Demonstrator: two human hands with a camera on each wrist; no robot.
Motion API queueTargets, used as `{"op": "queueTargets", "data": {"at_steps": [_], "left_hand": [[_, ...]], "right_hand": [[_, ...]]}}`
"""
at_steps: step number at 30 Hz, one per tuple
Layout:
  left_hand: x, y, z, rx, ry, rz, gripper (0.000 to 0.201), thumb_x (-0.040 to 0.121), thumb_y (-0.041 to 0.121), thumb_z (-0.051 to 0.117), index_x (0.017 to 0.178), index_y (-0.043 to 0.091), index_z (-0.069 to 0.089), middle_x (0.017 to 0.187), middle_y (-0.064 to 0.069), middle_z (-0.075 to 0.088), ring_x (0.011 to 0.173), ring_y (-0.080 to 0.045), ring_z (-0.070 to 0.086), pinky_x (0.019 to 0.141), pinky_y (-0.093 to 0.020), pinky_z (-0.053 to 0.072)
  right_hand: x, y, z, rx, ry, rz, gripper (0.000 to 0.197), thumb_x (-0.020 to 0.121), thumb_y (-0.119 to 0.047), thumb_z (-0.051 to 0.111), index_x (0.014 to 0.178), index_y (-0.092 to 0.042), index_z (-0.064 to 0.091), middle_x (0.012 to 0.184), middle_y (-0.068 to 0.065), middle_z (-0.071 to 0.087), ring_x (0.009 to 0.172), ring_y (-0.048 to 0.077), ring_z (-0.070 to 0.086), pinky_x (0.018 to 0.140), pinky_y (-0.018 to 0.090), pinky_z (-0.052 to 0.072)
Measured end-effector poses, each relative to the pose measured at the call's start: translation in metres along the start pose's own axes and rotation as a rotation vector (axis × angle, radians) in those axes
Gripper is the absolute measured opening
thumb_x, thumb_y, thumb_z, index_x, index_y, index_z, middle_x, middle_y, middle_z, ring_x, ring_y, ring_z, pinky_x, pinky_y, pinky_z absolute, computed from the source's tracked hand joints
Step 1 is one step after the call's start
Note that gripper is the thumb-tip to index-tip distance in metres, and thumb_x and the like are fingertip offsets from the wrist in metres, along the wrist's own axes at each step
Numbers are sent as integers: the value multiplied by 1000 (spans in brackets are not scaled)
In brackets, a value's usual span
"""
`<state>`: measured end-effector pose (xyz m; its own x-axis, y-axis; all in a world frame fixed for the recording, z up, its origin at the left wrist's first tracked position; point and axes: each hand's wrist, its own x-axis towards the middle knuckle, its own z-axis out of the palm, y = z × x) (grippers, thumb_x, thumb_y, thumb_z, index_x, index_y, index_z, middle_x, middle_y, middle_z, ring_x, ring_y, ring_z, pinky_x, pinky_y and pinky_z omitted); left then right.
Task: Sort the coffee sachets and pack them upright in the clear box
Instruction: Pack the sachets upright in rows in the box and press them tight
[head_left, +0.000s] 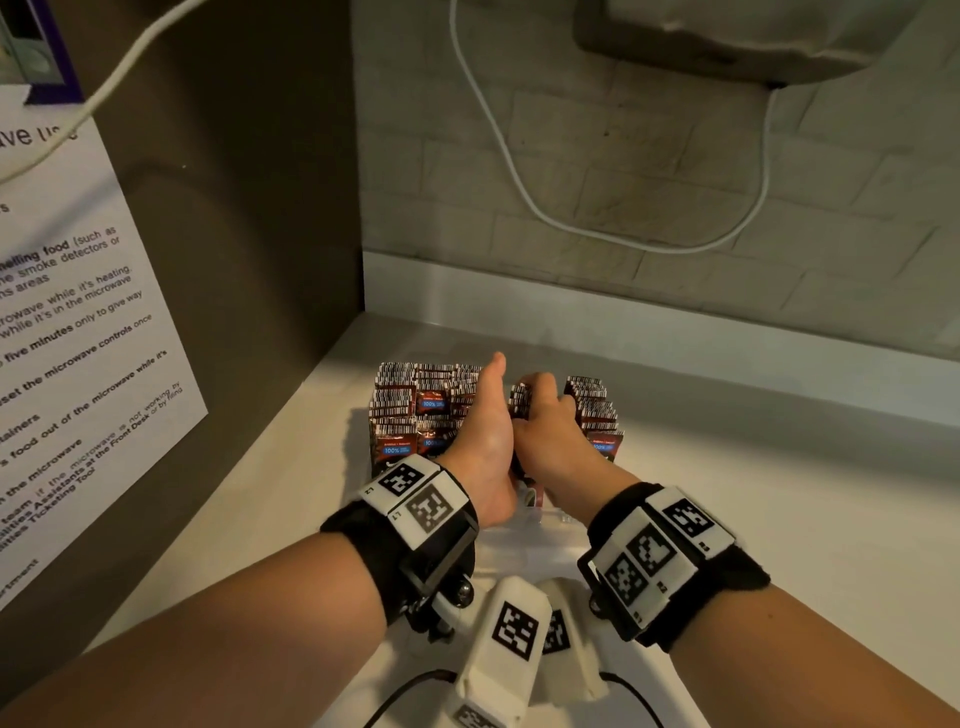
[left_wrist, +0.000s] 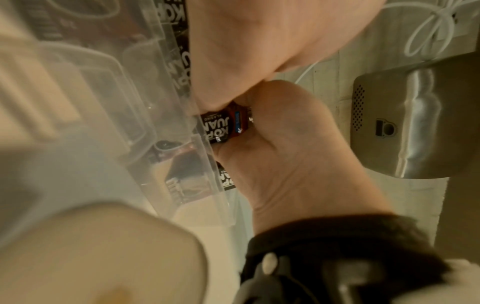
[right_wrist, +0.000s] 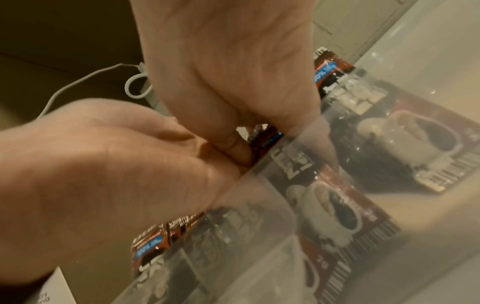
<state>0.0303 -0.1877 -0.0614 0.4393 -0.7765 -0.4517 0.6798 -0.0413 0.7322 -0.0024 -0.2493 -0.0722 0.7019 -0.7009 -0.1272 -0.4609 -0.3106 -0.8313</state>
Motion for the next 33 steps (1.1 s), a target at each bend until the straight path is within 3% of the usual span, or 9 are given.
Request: {"op": "queueTargets", "data": {"at_steps": [3,5,9,11,13,19,24,27,33], "left_hand": [[4,-1,-2,33,-12,3,63,89,73,29,112,24,61,136,-6,58,124,-25,54,104,-39,41],[8,-3,-2,34,20,-4,72,86,75,34,127,20,58,128,-7,63,118,-25,59,100,-41,46],[9,-2,1,68,53,9,72,85,74,38,121,17,63,115,-9,70,107,-25,65,81,-36,52],[9,-2,2,85,73,13,71,84,75,40,120,18,64,114,-10,70,106,-26,66,81,-36,53],[9,-3,2,84,75,12,71,83,75,43,121,19,64,114,-10,70,105,-27,66,83,-38,54],[12,-5,4,84,107,4,71,84,73,43,125,17,59,119,-11,66,107,-26,64,84,-38,51],[14,-4,6,127,117,3,74,85,72,42,138,20,47,127,-14,60,113,-28,60,101,-44,46],[16,-2,5,149,120,-1,77,84,74,42,142,23,43,129,-14,59,114,-29,59,101,-45,46],[17,-3,3,182,110,-12,82,81,77,42,139,18,48,129,-15,59,114,-28,59,100,-44,47]], "right_hand": [[-1,2,-4,15,-16,18,43,92,-7,49,130,-17,33,132,12,31,104,31,45,96,51,46],[-2,4,-7,-46,-50,-4,55,89,0,49,135,-21,29,137,13,28,106,31,46,95,44,47],[-4,7,-7,-141,-24,-83,70,89,-1,53,145,-25,19,137,17,34,101,24,48,85,31,42],[-4,10,-4,-141,25,-112,72,89,-4,54,147,-26,16,129,16,48,102,23,54,85,29,41],[-4,13,-1,-152,32,-112,72,90,-5,53,148,-24,14,118,12,58,94,19,55,80,28,41],[-2,15,-1,-153,10,-80,75,93,-9,52,151,-25,5,120,8,58,94,14,53,81,25,36],[-1,12,-3,-112,-9,-32,81,95,-12,48,151,-24,-9,130,16,55,114,25,56,92,32,42],[-3,9,-4,-72,-32,6,86,96,-15,49,150,-21,-18,139,17,48,122,27,51,102,38,39],[-4,8,-7,-31,-34,29,87,96,-13,50,149,-19,-18,140,15,47,123,27,51,103,40,40]]}}
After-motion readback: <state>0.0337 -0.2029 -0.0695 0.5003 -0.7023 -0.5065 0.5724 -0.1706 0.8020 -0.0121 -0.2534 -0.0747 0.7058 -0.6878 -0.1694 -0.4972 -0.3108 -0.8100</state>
